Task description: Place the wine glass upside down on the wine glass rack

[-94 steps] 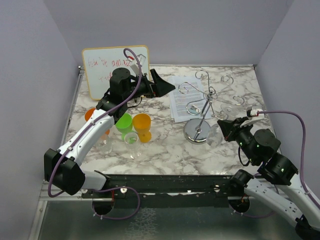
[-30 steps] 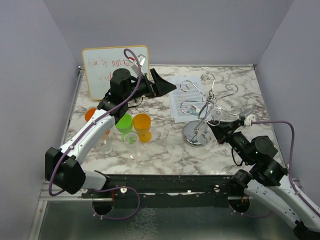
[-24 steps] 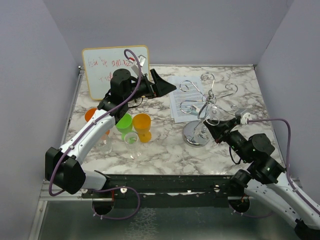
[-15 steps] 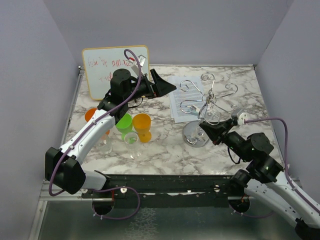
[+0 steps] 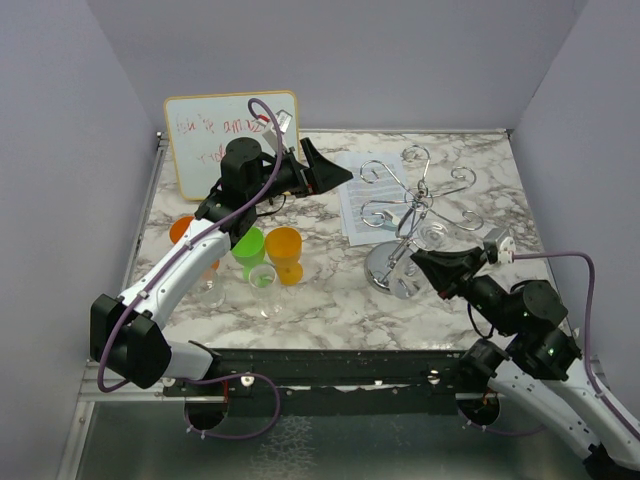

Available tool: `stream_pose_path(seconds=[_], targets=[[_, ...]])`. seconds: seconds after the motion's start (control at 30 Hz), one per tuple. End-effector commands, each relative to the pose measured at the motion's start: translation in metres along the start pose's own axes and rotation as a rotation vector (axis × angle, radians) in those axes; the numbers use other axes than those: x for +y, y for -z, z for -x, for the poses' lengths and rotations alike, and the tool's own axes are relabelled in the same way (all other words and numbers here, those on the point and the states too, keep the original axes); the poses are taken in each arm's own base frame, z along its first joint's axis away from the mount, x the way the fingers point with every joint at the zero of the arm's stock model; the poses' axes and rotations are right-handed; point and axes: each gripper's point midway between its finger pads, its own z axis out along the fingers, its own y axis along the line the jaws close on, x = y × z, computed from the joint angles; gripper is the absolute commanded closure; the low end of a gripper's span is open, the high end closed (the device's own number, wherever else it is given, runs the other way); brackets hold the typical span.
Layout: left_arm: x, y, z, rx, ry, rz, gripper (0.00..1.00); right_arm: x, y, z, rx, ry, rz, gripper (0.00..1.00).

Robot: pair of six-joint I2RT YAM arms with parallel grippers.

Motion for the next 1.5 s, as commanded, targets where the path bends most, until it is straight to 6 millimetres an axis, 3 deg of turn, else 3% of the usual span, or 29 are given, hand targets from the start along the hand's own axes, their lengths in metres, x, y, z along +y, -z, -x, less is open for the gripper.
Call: stream_pose_path(seconds=[0.0,0.1,0.53,0.73,0.9,1.13,1.3,1.47], targets=[[0.0,0.0,-0.004,0.013,-0.001,-0.013,0.01,-0.016,0.009,0.017,-0.063,-0.037,-0.108,0.99],[0.001,0.0,-0.004,0.012,-0.006,-0.007,0.01,-0.024,0.011,0.015,-0.067,-0.051,-0.151,0.97],[0.009,0.011,0.004,0.005,-0.109,0.098,0.01,-0.028,0.008,0.002,0.014,-0.115,-0.196,0.53],[0.024,0.029,0.016,-0.019,-0.204,0.249,0.01,-0.025,0.018,0.01,0.015,-0.138,-0.196,0.42],[0.041,0.056,0.023,-0.036,-0.293,0.409,0.01,-0.023,0.036,0.017,0.068,-0.132,-0.199,0.31],[0.075,0.099,0.017,-0.022,-0.34,0.655,0.01,-0.023,0.074,0.045,0.09,-0.128,-0.238,0.25],[0.078,0.105,0.003,0.017,-0.313,0.661,0.04,-0.025,0.083,0.08,-0.012,-0.132,-0.256,0.23],[0.066,0.093,-0.02,0.105,-0.284,0.534,0.32,-0.029,0.074,0.129,-0.192,-0.195,-0.291,0.29]])
